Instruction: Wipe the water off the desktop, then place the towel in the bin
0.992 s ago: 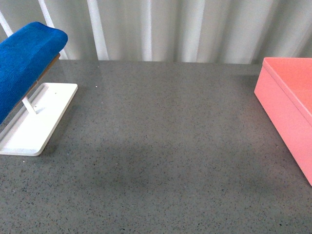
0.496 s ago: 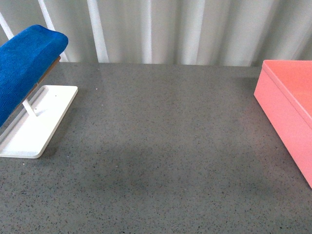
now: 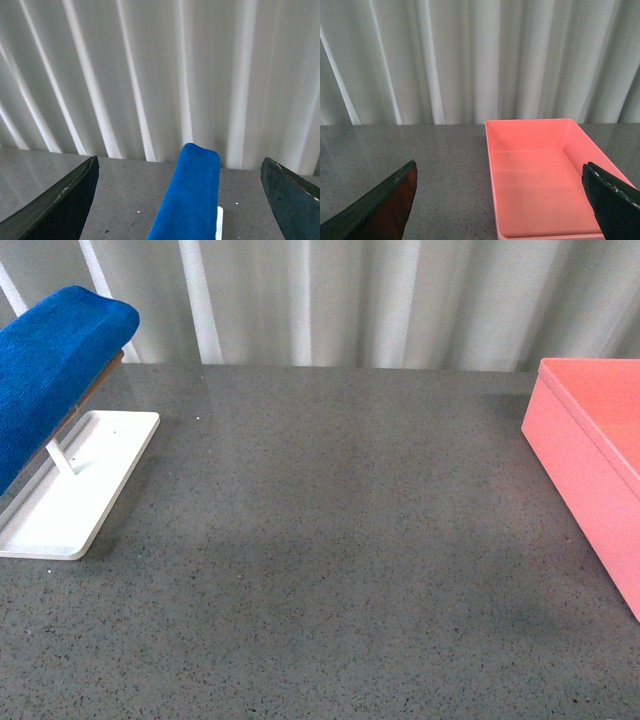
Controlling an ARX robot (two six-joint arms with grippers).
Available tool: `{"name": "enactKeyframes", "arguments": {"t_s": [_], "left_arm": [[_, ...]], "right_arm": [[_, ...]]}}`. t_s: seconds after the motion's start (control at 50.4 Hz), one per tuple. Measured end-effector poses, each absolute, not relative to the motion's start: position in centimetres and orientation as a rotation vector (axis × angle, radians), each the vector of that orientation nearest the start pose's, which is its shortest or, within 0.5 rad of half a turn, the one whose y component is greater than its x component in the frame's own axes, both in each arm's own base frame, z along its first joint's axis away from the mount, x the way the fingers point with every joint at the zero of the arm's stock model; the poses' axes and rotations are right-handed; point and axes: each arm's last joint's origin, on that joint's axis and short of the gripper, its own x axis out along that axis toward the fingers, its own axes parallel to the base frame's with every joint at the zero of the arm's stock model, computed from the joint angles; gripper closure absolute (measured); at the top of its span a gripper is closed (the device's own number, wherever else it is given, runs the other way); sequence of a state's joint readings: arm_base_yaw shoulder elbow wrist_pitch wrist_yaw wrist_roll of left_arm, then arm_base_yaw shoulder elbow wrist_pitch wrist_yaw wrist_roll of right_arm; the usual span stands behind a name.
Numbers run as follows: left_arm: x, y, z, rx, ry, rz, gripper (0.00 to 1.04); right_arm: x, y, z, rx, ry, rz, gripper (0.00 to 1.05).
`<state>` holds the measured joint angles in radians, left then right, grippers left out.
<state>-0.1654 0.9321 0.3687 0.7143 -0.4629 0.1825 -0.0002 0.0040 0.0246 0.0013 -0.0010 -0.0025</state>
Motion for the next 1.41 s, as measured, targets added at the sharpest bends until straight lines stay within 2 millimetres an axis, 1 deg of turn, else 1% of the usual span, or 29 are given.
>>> {"name": "enactKeyframes", "arguments": {"t_s": [0.06, 0.079, 0.159, 0.198, 0.278, 0.298, 0.357, 0.397, 0.476, 0.536, 0.635, 0.794, 0.933, 1.012, 1.052, 1.27, 1.409], "left_arm": [[22.8, -2.7, 25.5, 0.155, -0.05, 0.239, 0.07], [24.1, -3.0, 25.5, 0.166, -0.033, 0.241, 0.07], [27.4, -4.0, 25.4, 0.183, 0.049, 0.155, 0.07], [28.5, -4.3, 25.3, 0.183, 0.085, 0.128, 0.07], [31.4, -5.0, 25.0, 0.222, 0.128, 0.11, 0.07], [31.8, -5.0, 25.0, 0.225, 0.135, 0.11, 0.07], [33.8, -5.4, 24.7, 0.262, 0.165, 0.109, 0.07], [35.3, -5.7, 24.4, 0.275, 0.217, 0.067, 0.07], [38.1, -5.7, 23.6, 0.3, 0.341, 0.042, 0.07], [39.8, -5.4, 23.3, 0.303, 0.397, 0.058, 0.07], [42.9, -4.2, 23.4, 0.284, 0.485, 0.081, 0.07], [45.3, -2.8, 23.7, 0.257, 0.536, 0.124, 0.07], [46.6, -1.5, 22.9, 0.25, 0.591, 0.154, 0.07], [46.8, -0.6, 21.6, 0.248, 0.643, 0.161, 0.07], [46.7, -0.4, 21.3, 0.251, 0.655, 0.169, 0.07], [46.6, 0.1, 20.4, 0.258, 0.663, 0.159, 0.07], [46.9, 0.3, 19.4, 0.271, 0.682, 0.156, 0.07]], "right_arm": [[9.6, 0.0, 17.2, -0.002, -0.022, 0.0, 0.07], [9.6, 0.0, 17.2, -0.002, -0.022, 0.0, 0.07], [9.6, 0.0, 17.2, -0.002, -0.022, 0.001, 0.07], [9.6, 0.0, 17.2, -0.002, -0.022, 0.001, 0.07], [9.6, 0.0, 17.2, -0.002, -0.022, 0.001, 0.07], [9.6, 0.0, 17.2, -0.002, -0.022, 0.001, 0.07], [9.6, 0.0, 17.2, -0.002, -0.022, 0.0, 0.07], [9.6, 0.0, 17.2, -0.002, -0.022, 0.001, 0.07], [9.6, 0.0, 17.2, -0.002, -0.022, 0.001, 0.07], [9.6, 0.0, 17.2, -0.002, -0.022, 0.001, 0.07], [9.6, 0.0, 17.2, -0.002, -0.022, 0.001, 0.07], [9.6, 0.0, 17.2, -0.002, -0.022, 0.001, 0.07], [9.6, 0.0, 17.2, -0.002, -0.022, 0.001, 0.07], [9.6, 0.0, 17.2, -0.002, -0.022, 0.001, 0.07], [9.6, 0.0, 17.2, -0.002, -0.022, 0.001, 0.07], [9.6, 0.0, 17.2, -0.002, -0.022, 0.001, 0.07], [9.6, 0.0, 17.2, -0.002, -0.022, 0.001, 0.07]]}}
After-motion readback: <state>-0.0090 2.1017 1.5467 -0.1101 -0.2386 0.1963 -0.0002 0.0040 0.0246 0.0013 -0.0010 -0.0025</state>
